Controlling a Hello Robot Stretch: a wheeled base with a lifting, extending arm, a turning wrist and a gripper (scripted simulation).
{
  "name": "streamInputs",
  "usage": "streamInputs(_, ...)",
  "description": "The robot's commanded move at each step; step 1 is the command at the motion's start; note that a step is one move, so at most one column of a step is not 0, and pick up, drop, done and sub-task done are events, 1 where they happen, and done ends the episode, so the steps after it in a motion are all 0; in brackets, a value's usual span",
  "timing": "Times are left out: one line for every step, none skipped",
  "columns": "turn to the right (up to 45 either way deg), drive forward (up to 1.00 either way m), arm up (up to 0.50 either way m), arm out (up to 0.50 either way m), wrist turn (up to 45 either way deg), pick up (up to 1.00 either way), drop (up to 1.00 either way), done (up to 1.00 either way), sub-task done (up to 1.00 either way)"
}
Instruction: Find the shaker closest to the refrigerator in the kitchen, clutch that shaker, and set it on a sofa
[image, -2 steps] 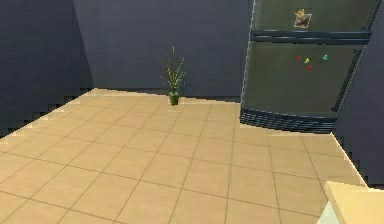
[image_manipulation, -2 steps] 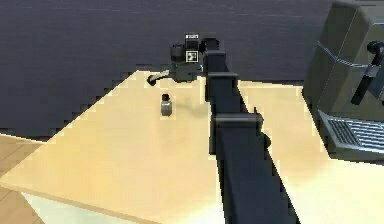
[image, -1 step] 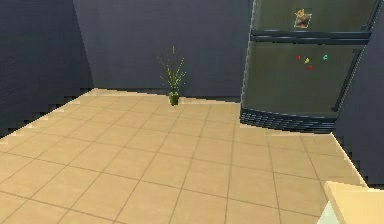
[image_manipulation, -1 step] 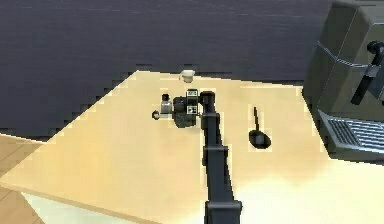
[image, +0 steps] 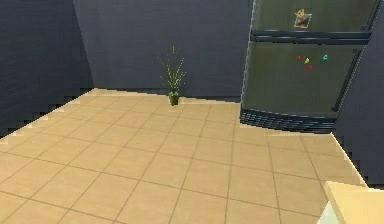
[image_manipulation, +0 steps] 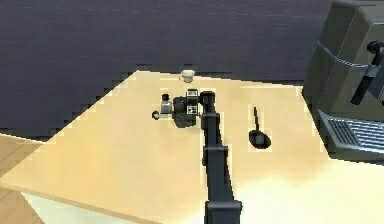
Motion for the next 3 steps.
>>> streamInputs(0.0, 0.00, 0.10, 0.00, 0.0, 0.00, 0.00, 0.00, 0.00)
streamInputs(0.0, 0.00, 0.06, 0.00, 0.0, 0.00, 0.00, 0.00, 0.00)
streamInputs(0.0, 0.00, 0.00, 0.00, -45.0, 0.00, 0.00, 0.00, 0.00)
